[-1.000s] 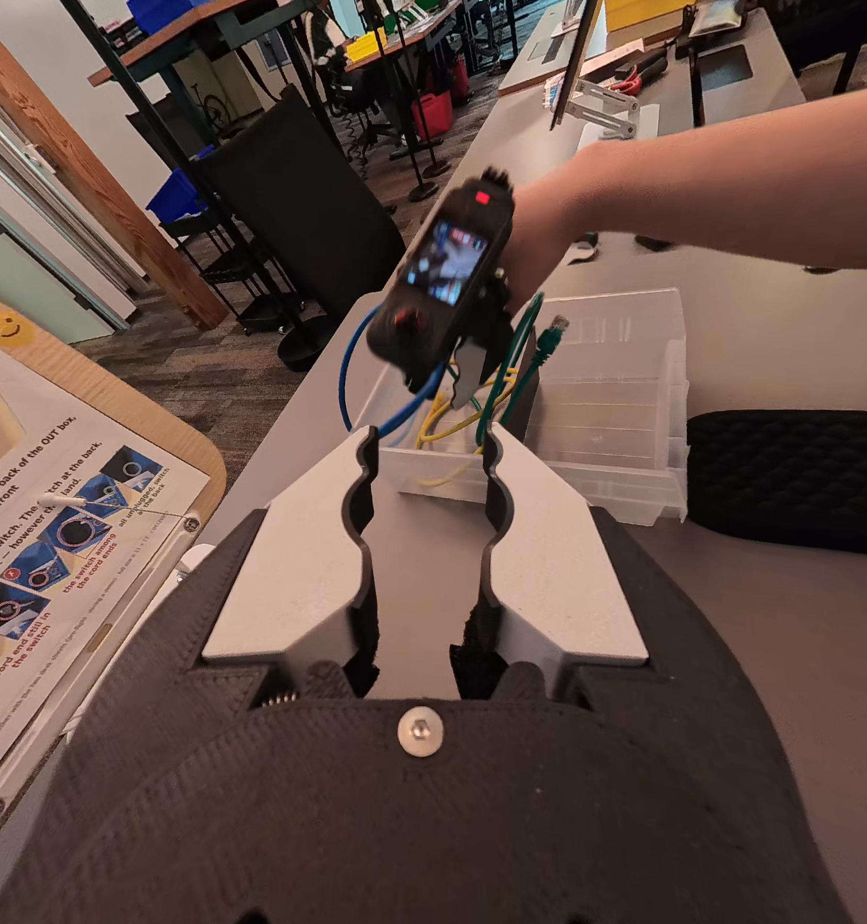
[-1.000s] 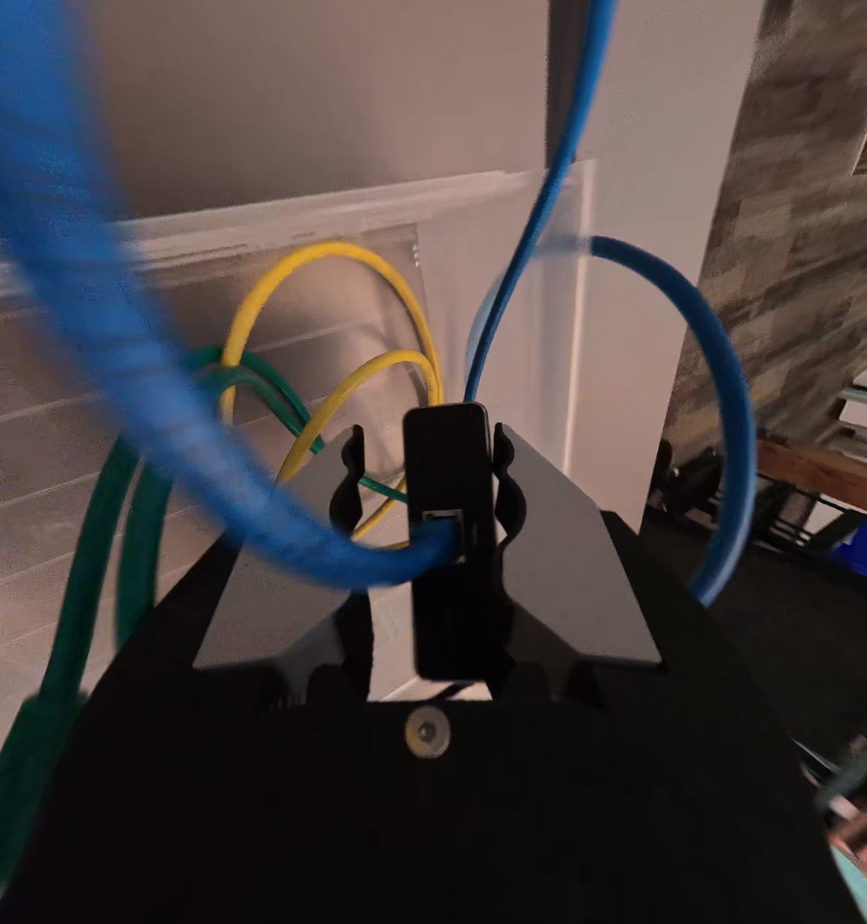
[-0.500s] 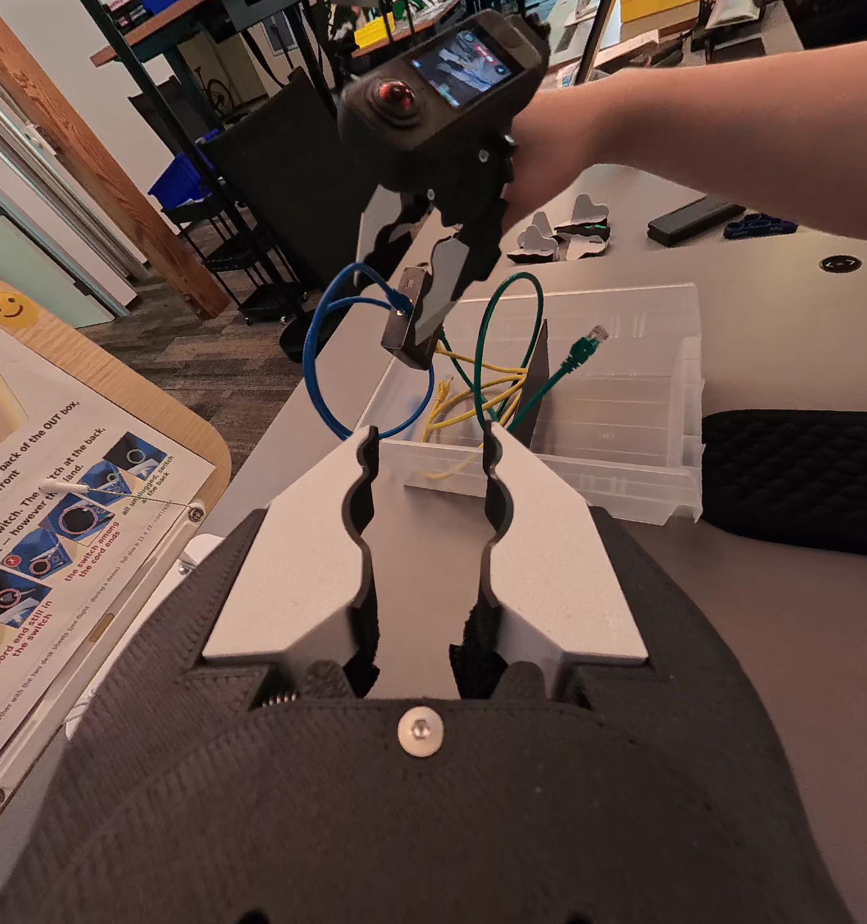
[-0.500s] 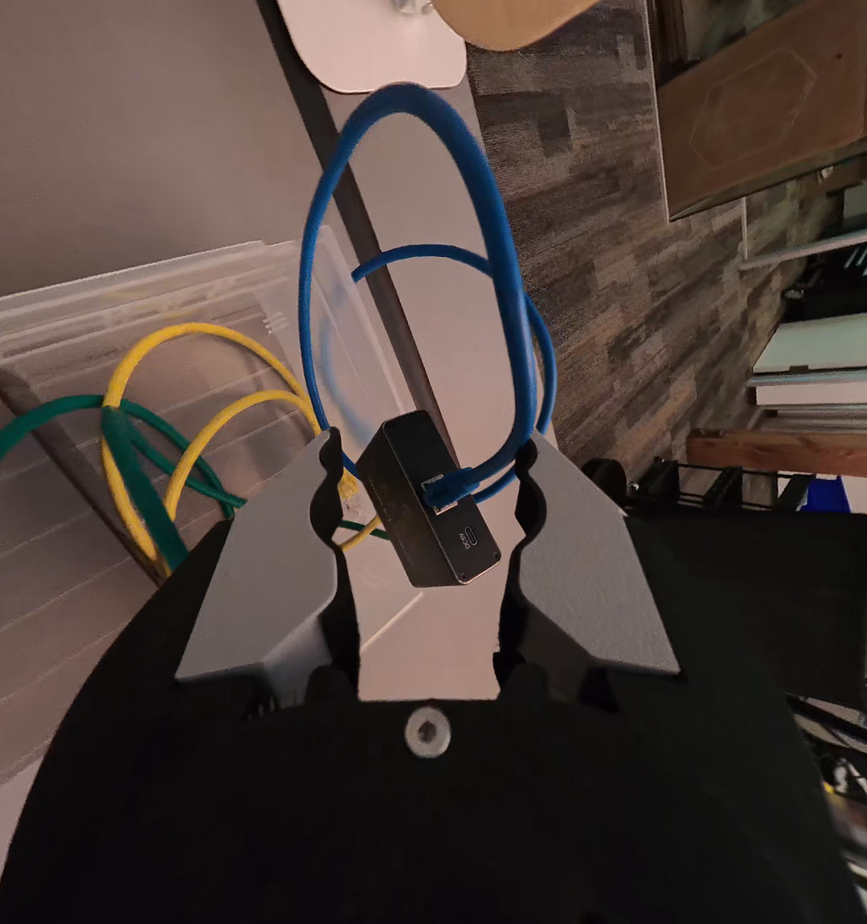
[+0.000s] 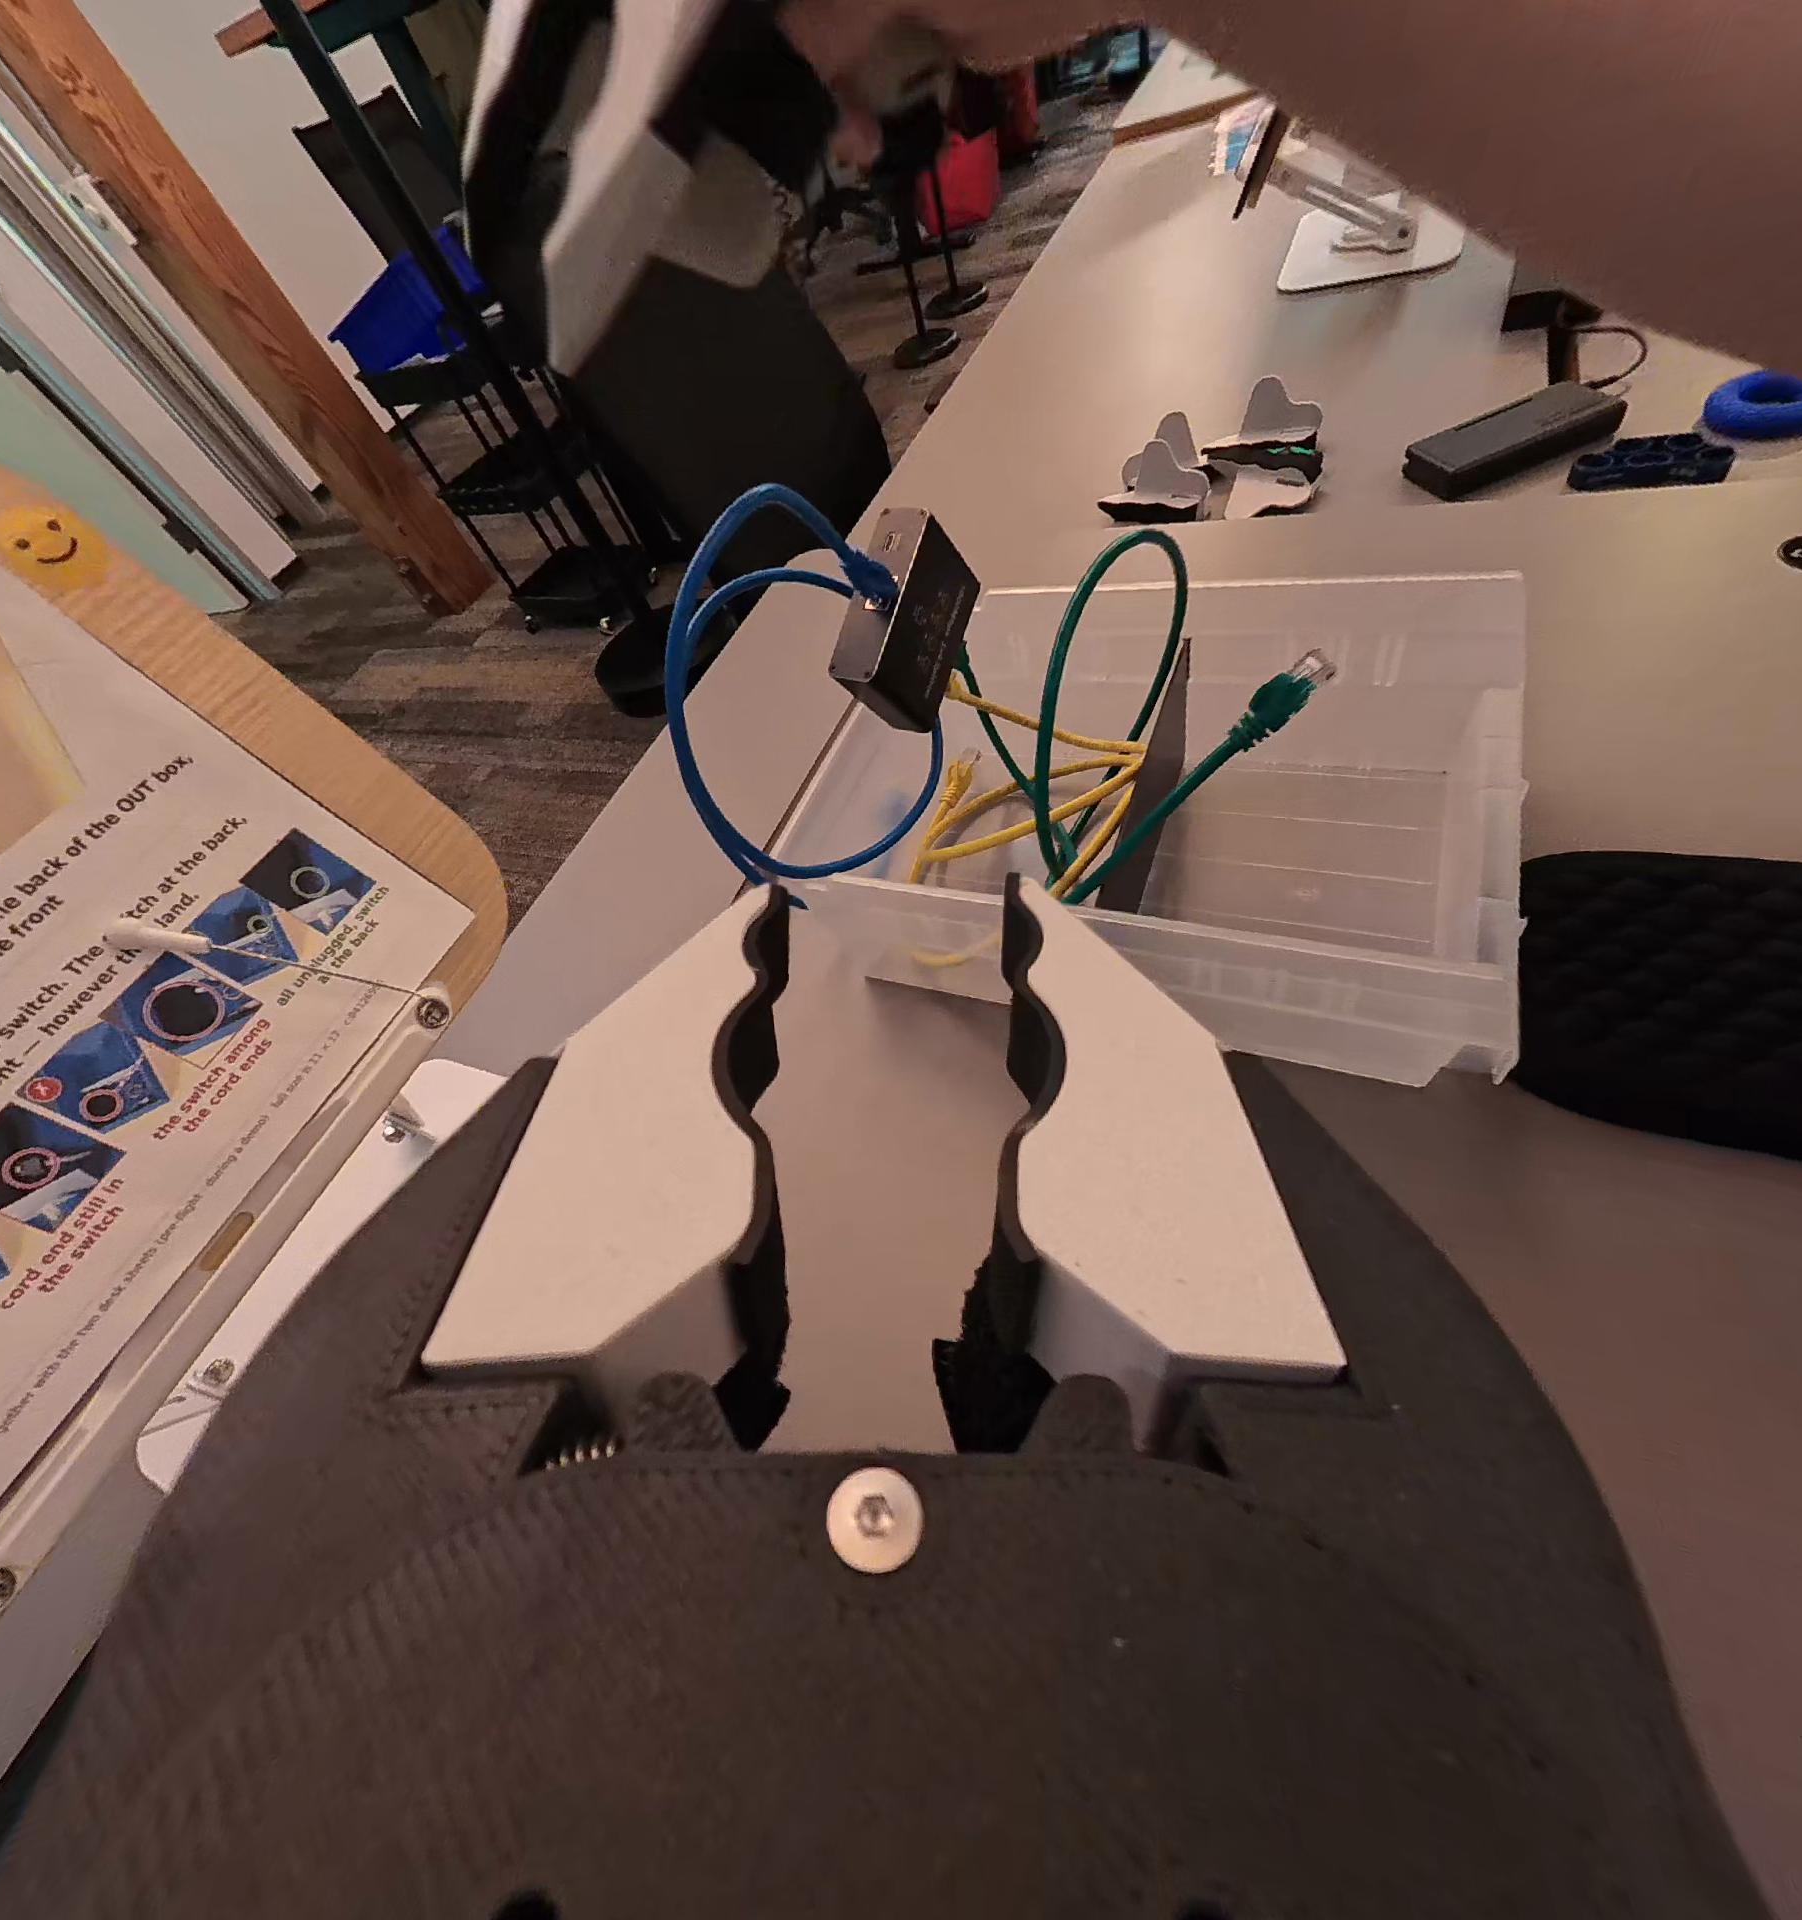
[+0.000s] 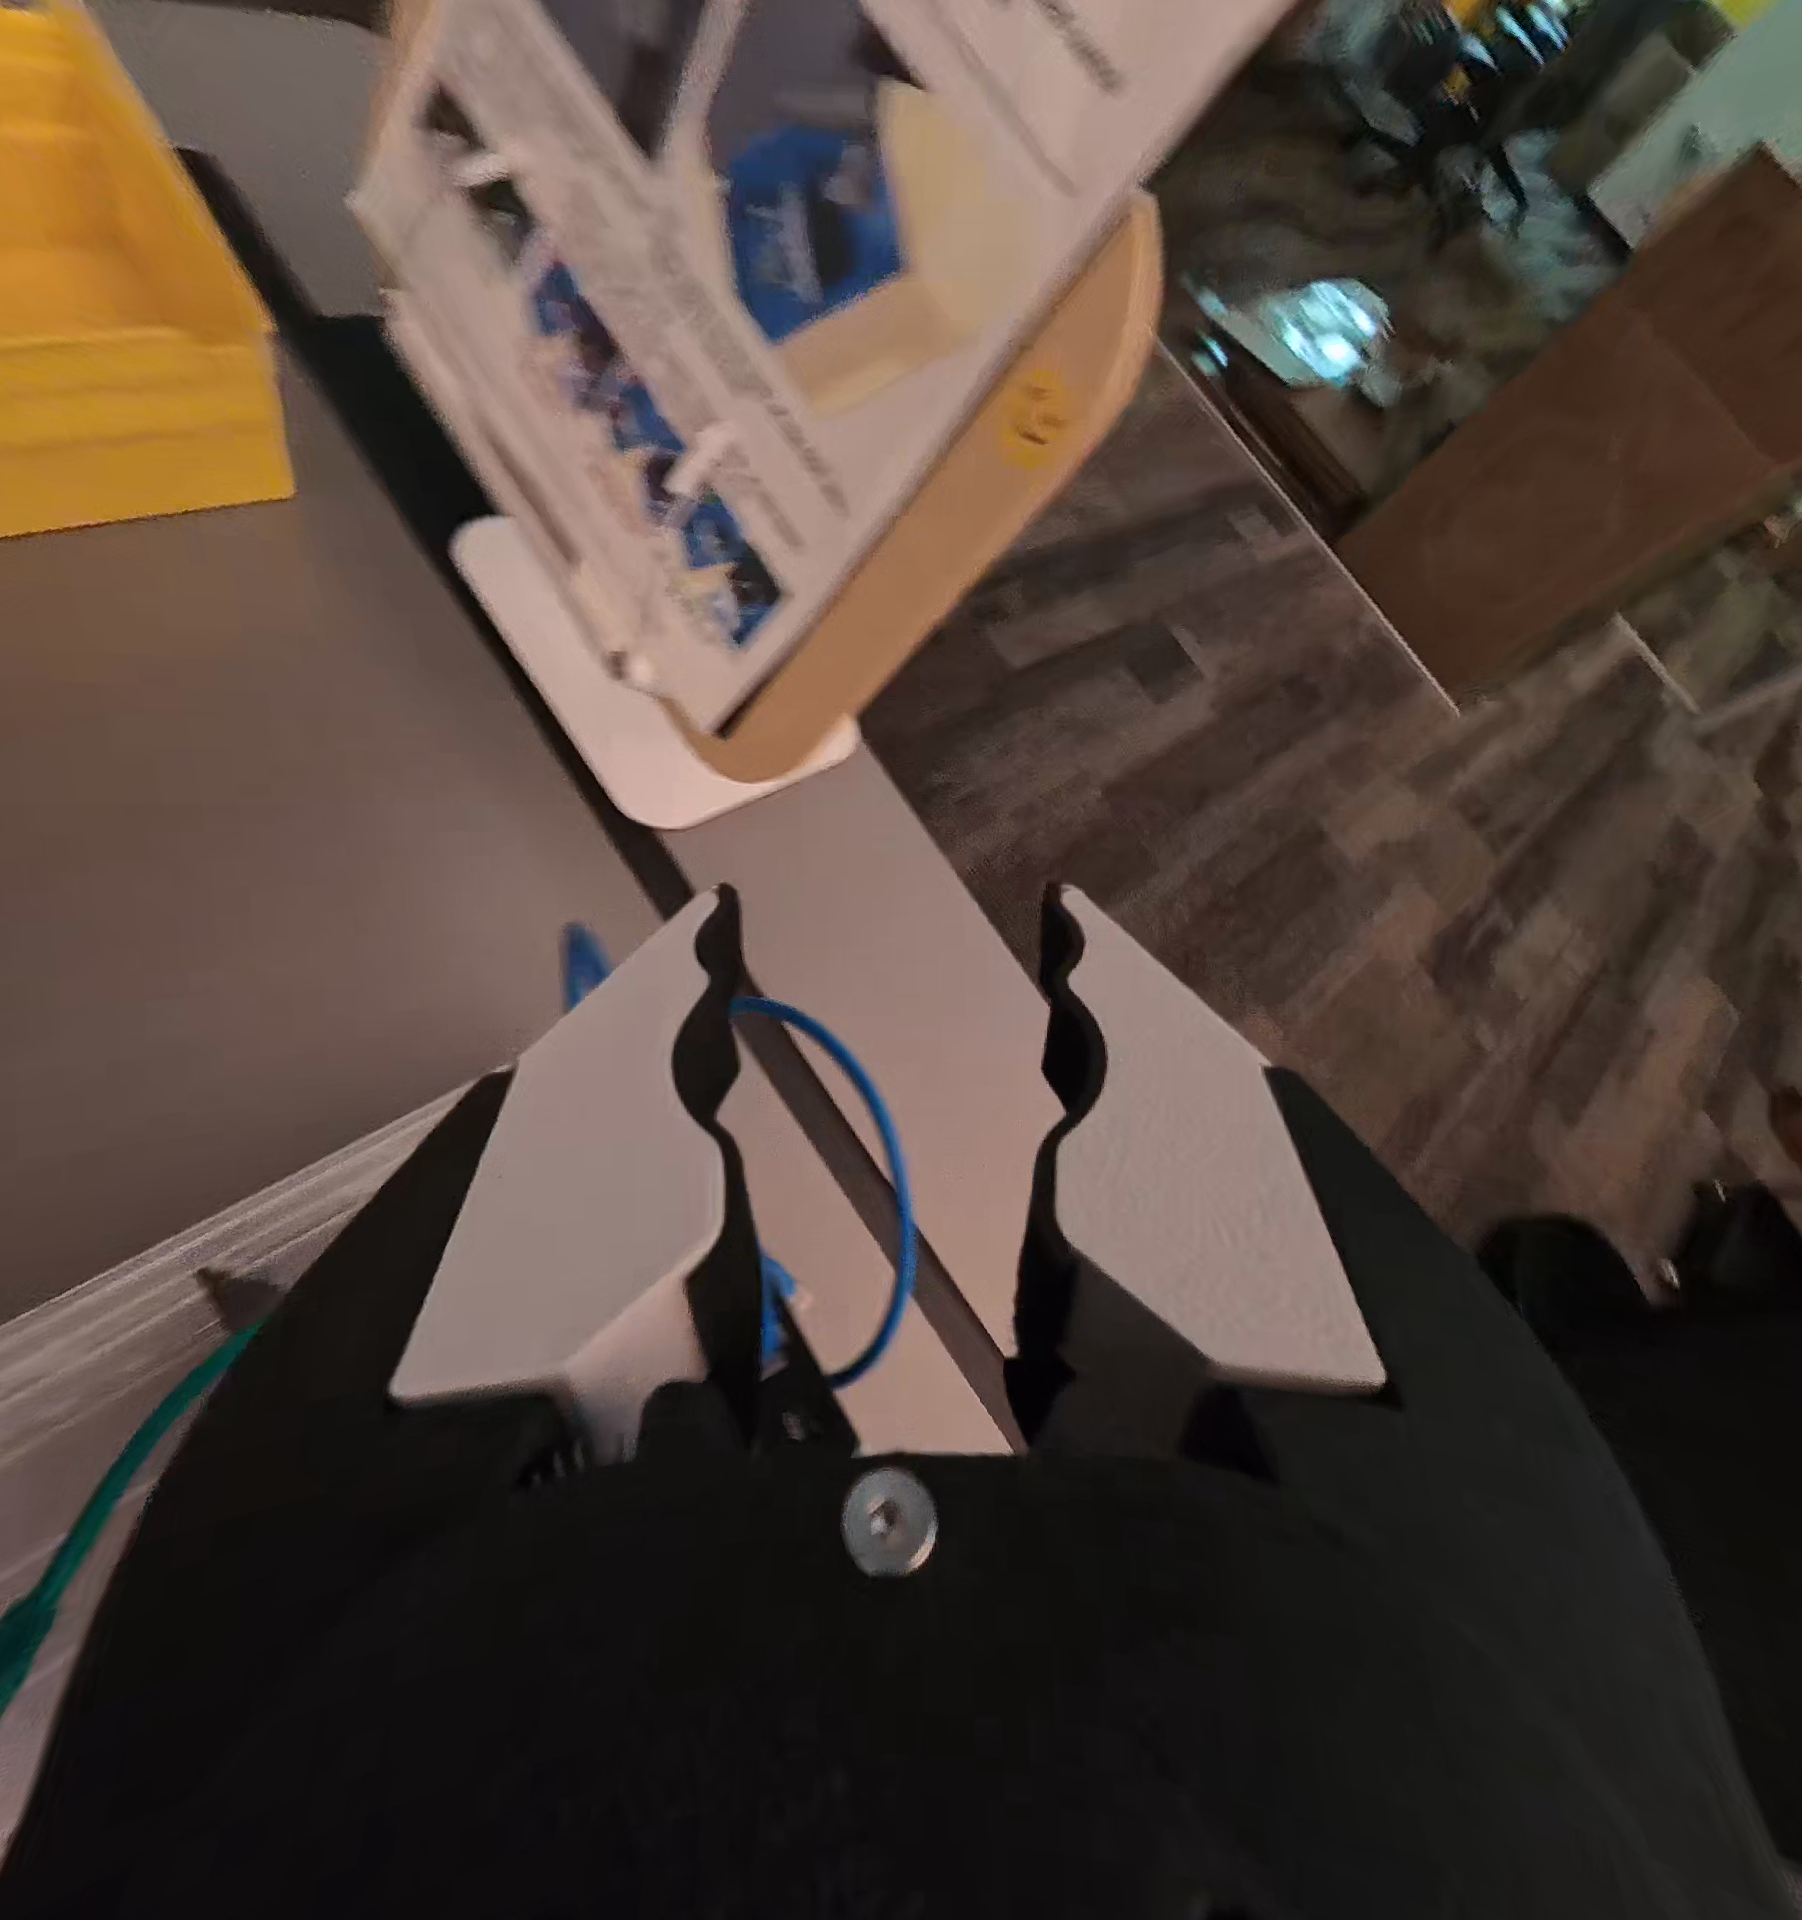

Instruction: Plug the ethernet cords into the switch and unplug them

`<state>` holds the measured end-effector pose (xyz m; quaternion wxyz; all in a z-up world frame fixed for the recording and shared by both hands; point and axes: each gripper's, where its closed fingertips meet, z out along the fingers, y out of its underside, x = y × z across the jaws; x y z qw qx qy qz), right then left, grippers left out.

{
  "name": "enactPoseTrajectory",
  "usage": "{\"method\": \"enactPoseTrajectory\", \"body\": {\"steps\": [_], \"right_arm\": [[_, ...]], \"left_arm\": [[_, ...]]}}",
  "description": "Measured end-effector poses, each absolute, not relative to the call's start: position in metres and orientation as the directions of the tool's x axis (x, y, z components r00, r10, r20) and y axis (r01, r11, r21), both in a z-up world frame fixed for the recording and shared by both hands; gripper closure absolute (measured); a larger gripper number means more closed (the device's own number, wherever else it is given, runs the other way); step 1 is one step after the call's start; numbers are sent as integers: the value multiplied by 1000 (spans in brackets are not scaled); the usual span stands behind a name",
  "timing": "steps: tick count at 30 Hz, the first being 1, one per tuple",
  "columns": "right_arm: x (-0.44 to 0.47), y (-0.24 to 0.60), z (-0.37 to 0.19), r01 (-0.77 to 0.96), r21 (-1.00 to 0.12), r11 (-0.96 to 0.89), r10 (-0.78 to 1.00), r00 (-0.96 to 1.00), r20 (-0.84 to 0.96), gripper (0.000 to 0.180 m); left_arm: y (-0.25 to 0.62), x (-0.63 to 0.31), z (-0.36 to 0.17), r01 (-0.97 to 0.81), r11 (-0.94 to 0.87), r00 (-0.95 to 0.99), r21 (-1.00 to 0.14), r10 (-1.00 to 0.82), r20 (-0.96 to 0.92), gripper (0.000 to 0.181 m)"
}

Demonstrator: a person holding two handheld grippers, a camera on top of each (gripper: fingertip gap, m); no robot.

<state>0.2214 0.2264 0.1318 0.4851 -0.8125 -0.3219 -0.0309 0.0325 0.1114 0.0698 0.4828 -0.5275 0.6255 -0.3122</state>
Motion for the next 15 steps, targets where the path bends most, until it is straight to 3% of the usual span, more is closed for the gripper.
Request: {"method": "enactPoseTrajectory", "body": {"steps": [2,4,6,11,15], "right_arm": [[243,237,113,595,-654,-468,509,786,351,129],[256,232,72,688,-418,-593,596,724,347,127],[255,233,42,782,-233,-578,689,620,375,126],[231,243,-7,857,-38,-514,803,496,330,134],[232,247,-11,827,-11,-562,781,535,322,140]], "left_arm": [[114,33,67,-370,247,27,-896,-961,-276,141],[116,33,65,-382,250,31,-890,-959,-282,141],[121,33,62,-397,250,44,-883,-956,-290,141],[132,32,55,-430,227,71,-874,-957,-283,141],[136,30,52,-449,225,85,-865,-953,-292,141]]}}
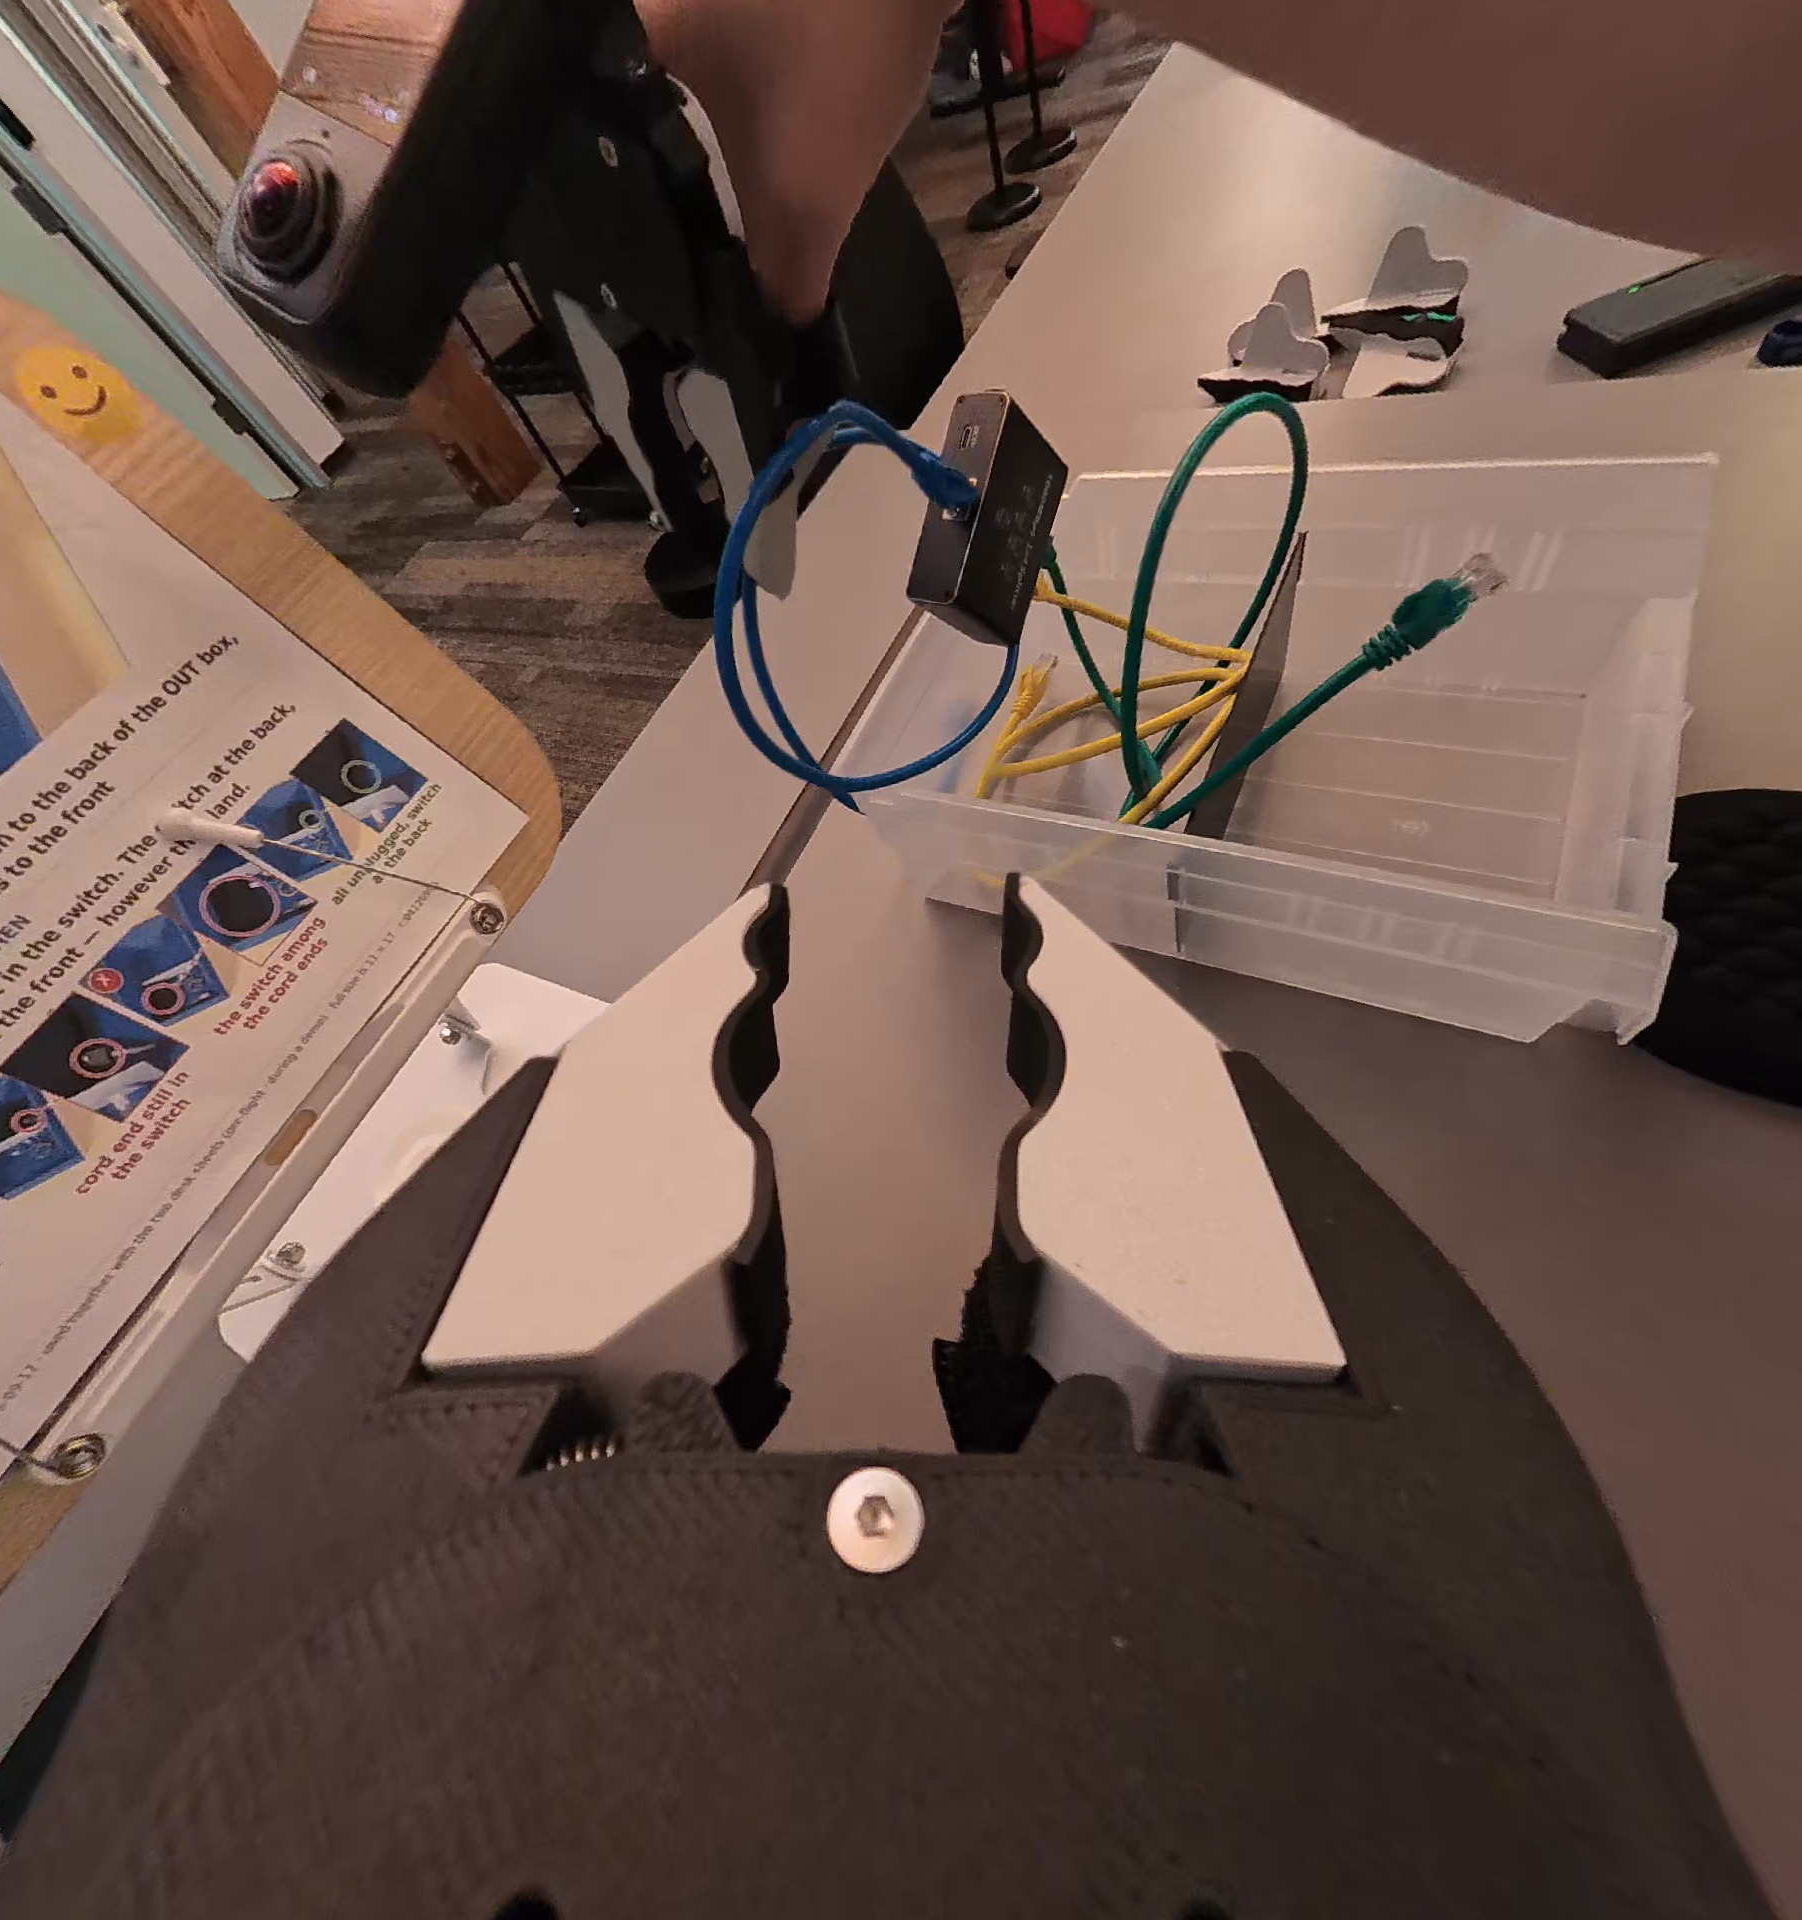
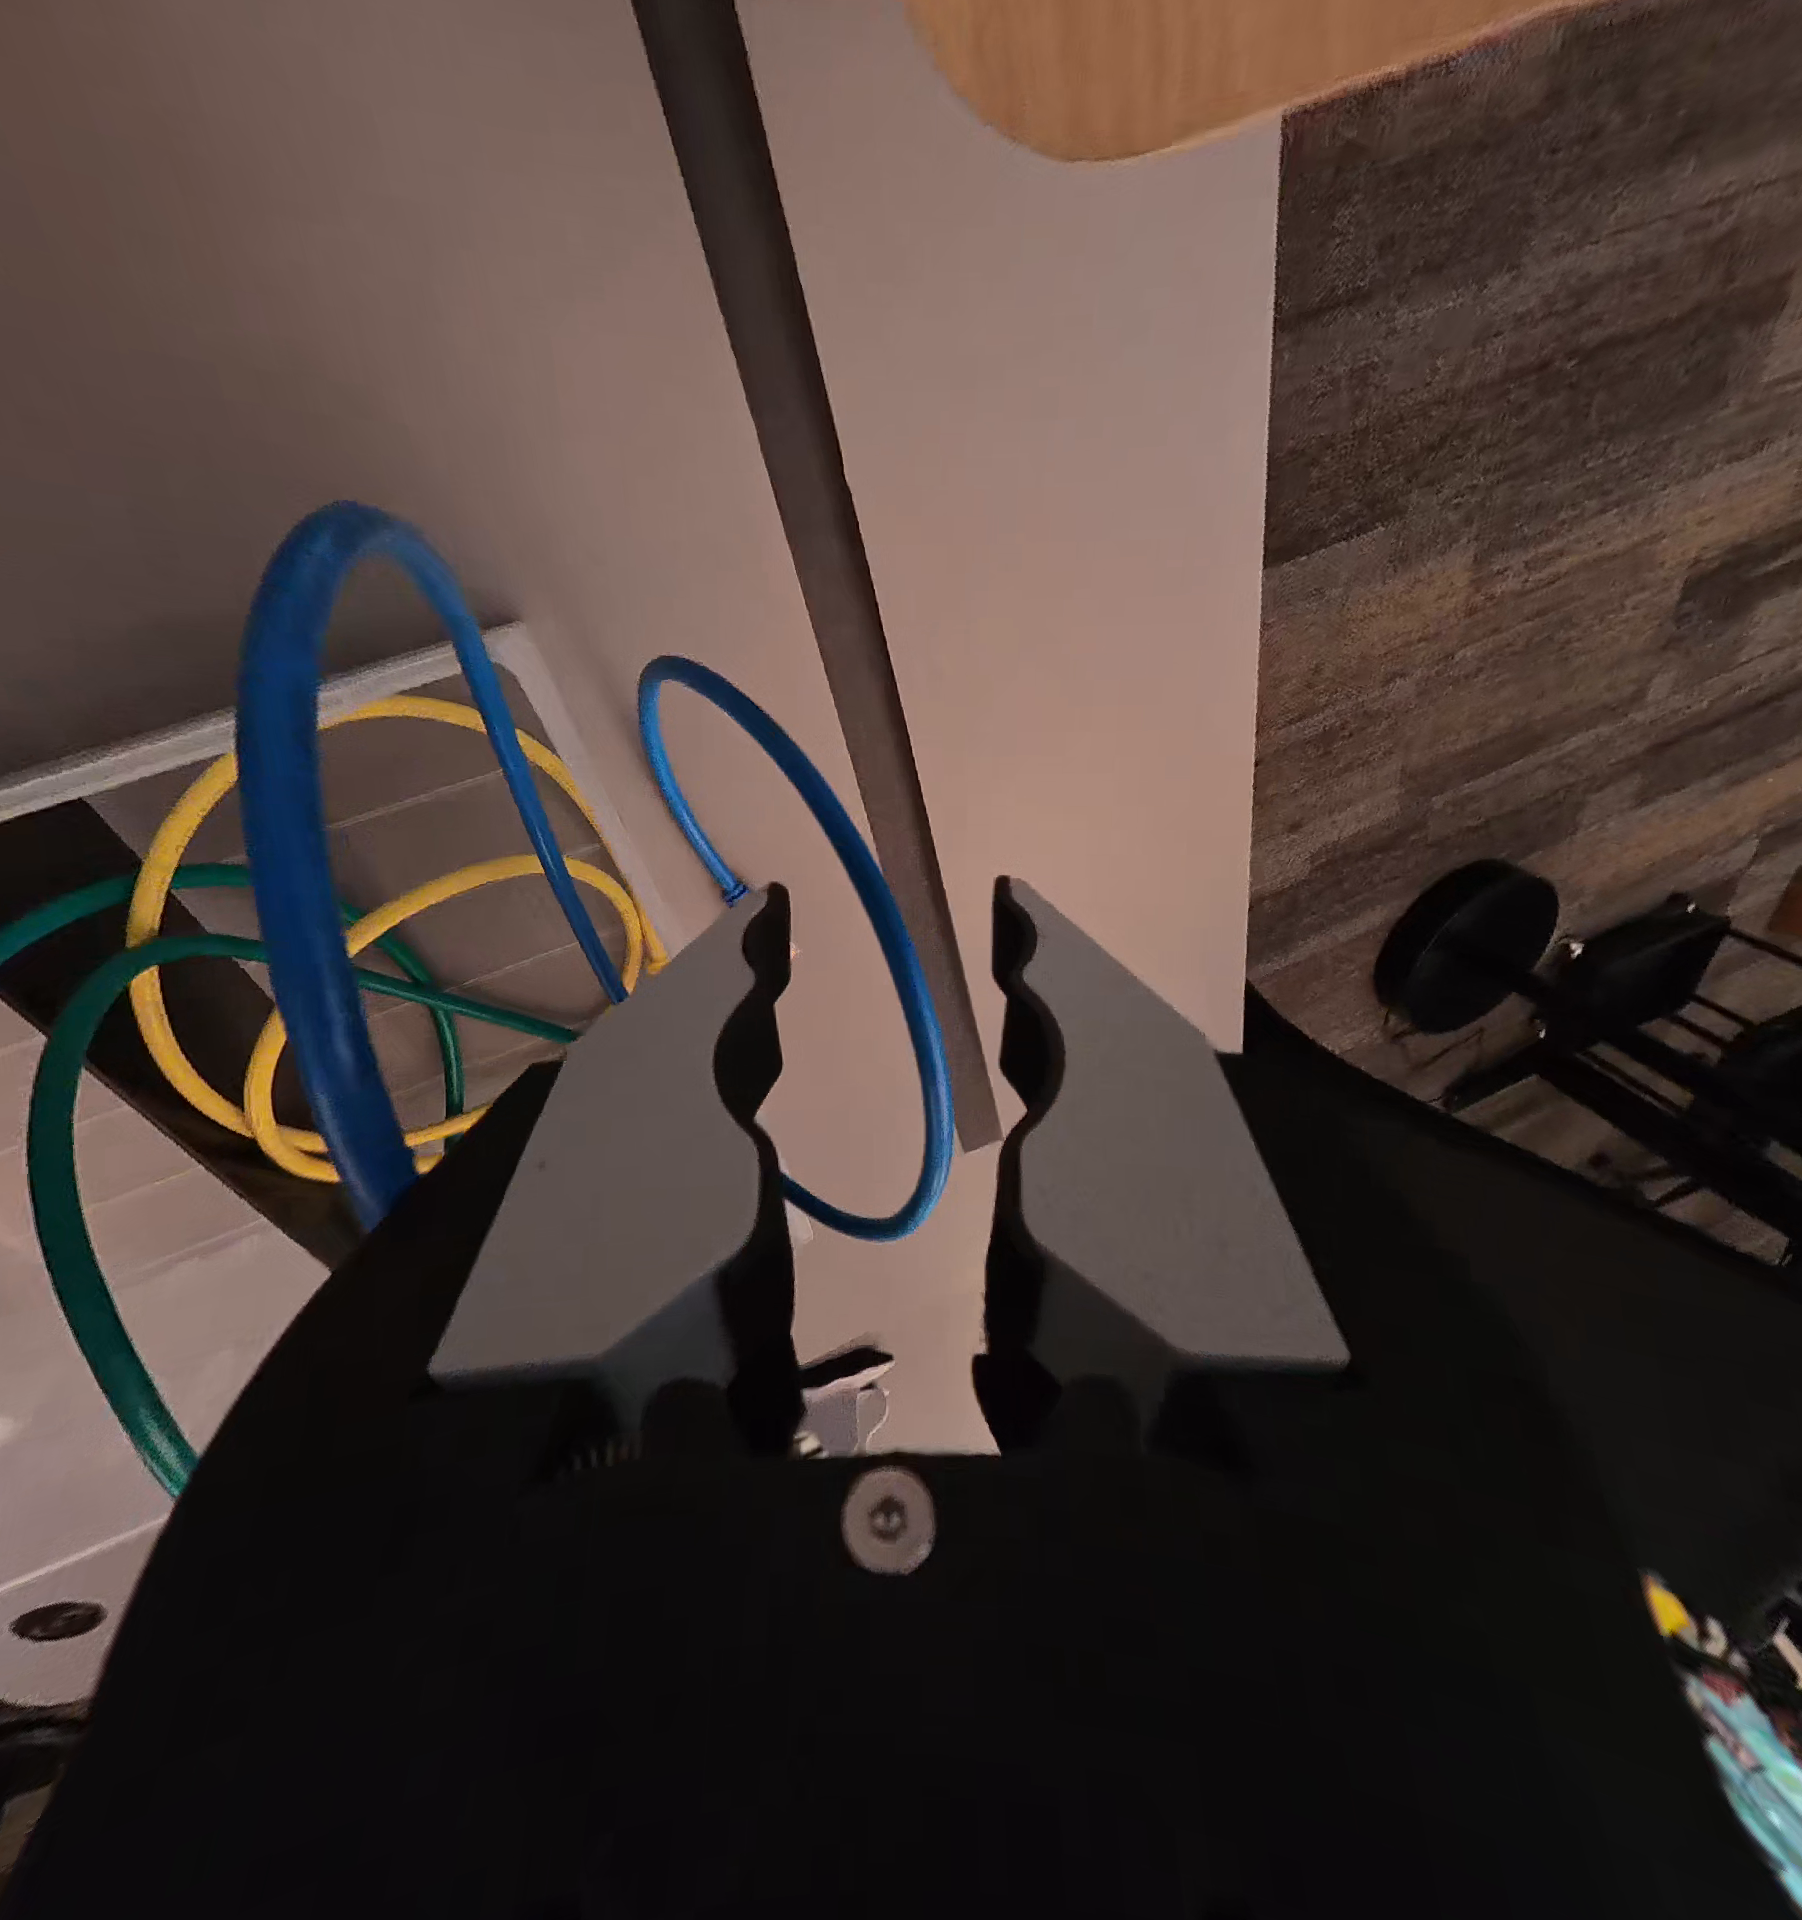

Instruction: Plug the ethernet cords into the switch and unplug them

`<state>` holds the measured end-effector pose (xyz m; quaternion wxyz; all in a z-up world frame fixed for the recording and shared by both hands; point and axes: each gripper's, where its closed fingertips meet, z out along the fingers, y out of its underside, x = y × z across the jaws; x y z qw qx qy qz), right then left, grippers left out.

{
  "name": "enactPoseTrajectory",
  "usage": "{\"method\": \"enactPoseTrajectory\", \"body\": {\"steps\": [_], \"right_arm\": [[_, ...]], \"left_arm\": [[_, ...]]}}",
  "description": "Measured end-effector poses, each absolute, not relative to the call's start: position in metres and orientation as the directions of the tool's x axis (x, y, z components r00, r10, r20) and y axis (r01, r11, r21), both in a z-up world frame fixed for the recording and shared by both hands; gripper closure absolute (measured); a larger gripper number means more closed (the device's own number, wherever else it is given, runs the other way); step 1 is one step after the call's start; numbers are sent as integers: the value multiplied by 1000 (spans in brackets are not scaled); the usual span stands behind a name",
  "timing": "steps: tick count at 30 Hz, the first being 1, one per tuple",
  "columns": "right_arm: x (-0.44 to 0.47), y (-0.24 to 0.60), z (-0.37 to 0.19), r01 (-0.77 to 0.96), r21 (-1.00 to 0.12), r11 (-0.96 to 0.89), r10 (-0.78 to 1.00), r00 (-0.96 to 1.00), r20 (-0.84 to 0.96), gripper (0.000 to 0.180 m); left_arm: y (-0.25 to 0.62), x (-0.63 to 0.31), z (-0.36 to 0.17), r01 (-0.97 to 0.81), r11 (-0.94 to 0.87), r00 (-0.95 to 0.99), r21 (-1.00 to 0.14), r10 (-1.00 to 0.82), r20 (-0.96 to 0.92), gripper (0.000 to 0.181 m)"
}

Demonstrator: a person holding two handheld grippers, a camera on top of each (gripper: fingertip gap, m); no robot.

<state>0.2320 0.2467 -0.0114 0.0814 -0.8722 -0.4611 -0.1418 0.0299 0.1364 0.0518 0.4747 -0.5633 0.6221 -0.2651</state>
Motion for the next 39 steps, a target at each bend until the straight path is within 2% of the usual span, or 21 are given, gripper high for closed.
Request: {"method": "enactPoseTrajectory", "body": {"steps": [3,6,8,12,14,16,17,21,24,28,31,33,35,39], "right_arm": [[245,247,0,811,6,-585,755,541,370,142],[257,257,20,790,-41,-612,690,558,460,147],[258,254,16,783,-48,-620,696,577,427,145],[265,235,-20,785,71,-616,758,566,323,137],[268,241,-27,783,53,-619,746,566,351,149],[265,237,-33,794,54,-605,763,559,326,180],[268,243,-29,802,51,-595,753,534,384,179],[257,256,19,837,-120,-533,650,496,575,179],[245,243,68,838,-305,-452,522,526,671,180],[241,198,105,768,-548,-332,437,640,632,179],[235,164,125,600,-778,-185,425,763,487,180],[221,136,139,455,-890,-24,501,776,383,179],[221,115,139,391,-919,48,524,774,356,180],[221,93,113,348,-937,21,588,754,293,180]], "left_arm": [[134,29,54,-444,229,82,-866,-952,-294,141],[131,28,57,-437,240,80,-867,-950,-303,142],[131,28,58,-436,243,81,-867,-948,-307,143],[133,29,54,-448,235,82,-862,-950,-302,143],[134,30,52,-458,237,80,-857,-949,-305,143],[135,30,50,-466,241,82,-851,-946,-312,143],[135,30,50,-470,243,86,-849,-944,-318,143],[135,27,54,-460,242,95,-854,-943,-319,144],[132,25,61,-439,246,95,-864,-944,-317,145],[125,23,68,-419,267,88,-868,-939,-331,145],[118,22,74,-400,283,76,-872,-938,-339,146],[113,23,76,-390,292,64,-873,-938,-342,147],[109,24,77,-389,301,55,-870,-936,-349,147],[103,26,77,-392,317,39,-863,-932,-360,147]]}}
